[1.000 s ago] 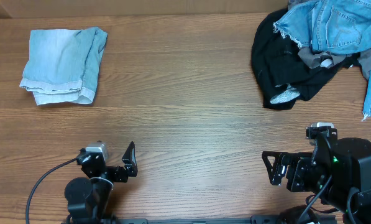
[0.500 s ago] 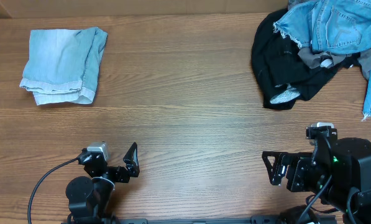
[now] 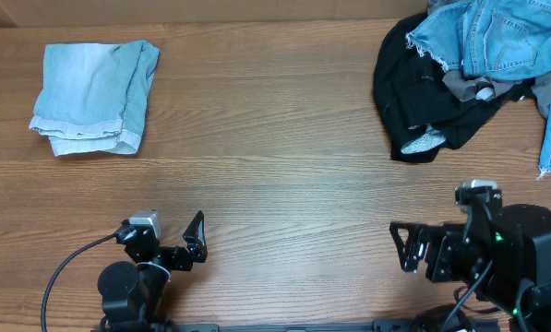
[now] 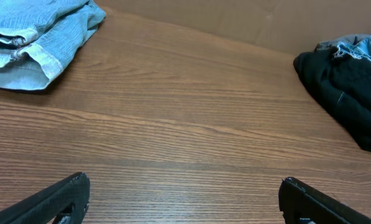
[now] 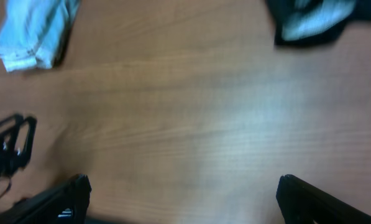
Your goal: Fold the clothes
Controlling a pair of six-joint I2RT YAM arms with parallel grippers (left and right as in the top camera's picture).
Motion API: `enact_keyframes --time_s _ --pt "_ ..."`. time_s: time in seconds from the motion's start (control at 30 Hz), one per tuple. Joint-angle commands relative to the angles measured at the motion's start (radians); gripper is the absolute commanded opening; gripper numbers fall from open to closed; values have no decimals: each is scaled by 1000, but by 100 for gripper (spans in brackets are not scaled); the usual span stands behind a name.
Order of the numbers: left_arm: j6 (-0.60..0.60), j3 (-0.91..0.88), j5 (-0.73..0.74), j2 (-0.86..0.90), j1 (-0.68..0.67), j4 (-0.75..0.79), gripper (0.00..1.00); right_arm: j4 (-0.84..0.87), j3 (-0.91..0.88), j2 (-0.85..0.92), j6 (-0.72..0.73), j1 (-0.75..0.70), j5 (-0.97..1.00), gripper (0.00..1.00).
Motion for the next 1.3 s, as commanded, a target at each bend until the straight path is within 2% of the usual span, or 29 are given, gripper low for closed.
enact_keyframes --time_s 0.0,0.1,0.3,0.5,0.6,0.83,1.27 --pt "-14 -5 15 -12 8 3 100 205 -95 -77 -148 4 52 100" --pt "-14 -5 15 -12 8 3 100 449 -287 -187 -242 2 53 100" --pt "-14 -5 15 -12 8 3 100 844 -717 -446 -241 -30 55 100" --pt "-14 -5 15 -12 8 3 100 1014 -989 -661 -241 -45 56 100" --pt "-14 -5 15 -12 8 3 100 1058 -1063 -720 -241 -45 57 100" --pt "-14 -5 15 -12 8 3 100 1158 -1162 -719 -240 -45 60 100" --pt "-14 -5 15 -12 8 3 100 1173 -1167 -719 -240 -37 60 100"
